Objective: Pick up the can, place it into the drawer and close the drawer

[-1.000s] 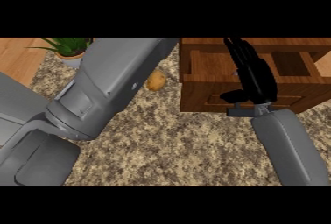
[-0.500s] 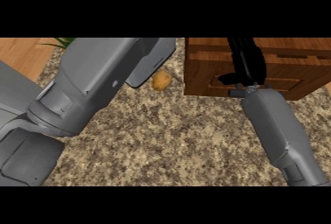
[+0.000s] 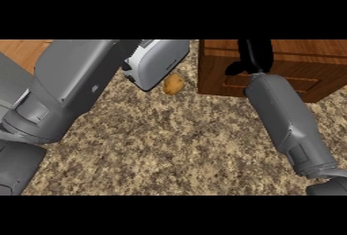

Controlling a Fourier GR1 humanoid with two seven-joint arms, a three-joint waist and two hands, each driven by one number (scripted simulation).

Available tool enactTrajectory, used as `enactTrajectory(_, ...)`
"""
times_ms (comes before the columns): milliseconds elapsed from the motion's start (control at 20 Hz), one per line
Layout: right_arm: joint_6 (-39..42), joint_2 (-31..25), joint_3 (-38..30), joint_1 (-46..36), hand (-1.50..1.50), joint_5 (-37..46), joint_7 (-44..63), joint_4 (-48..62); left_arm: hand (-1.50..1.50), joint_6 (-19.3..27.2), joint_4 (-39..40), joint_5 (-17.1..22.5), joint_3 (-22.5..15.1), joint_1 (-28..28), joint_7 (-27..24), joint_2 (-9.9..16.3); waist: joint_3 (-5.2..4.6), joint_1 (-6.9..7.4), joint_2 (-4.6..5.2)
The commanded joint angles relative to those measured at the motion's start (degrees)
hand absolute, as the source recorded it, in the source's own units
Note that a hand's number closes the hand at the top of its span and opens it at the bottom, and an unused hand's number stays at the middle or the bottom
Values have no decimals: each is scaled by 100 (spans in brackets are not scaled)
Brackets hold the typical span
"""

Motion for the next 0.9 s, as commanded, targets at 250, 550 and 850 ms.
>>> enactTrajectory(250, -96, -354, -391, -972, -150, -134, -265, 811, -150, -89, -864, -33, -79, 574, 315, 315, 7, 174, 21)
enactTrajectory(550, -122, 12, -748, -1168, -150, -596, -628, 832, -150, -205, -1271, -50, -62, 833, 419, 632, 13, 173, 30)
enactTrajectory(850, -169, 67, -987, -1208, -150, -800, -986, 957, -150, -170, -1917, -32, -117, 1390, 475, 701, 9, 202, 11)
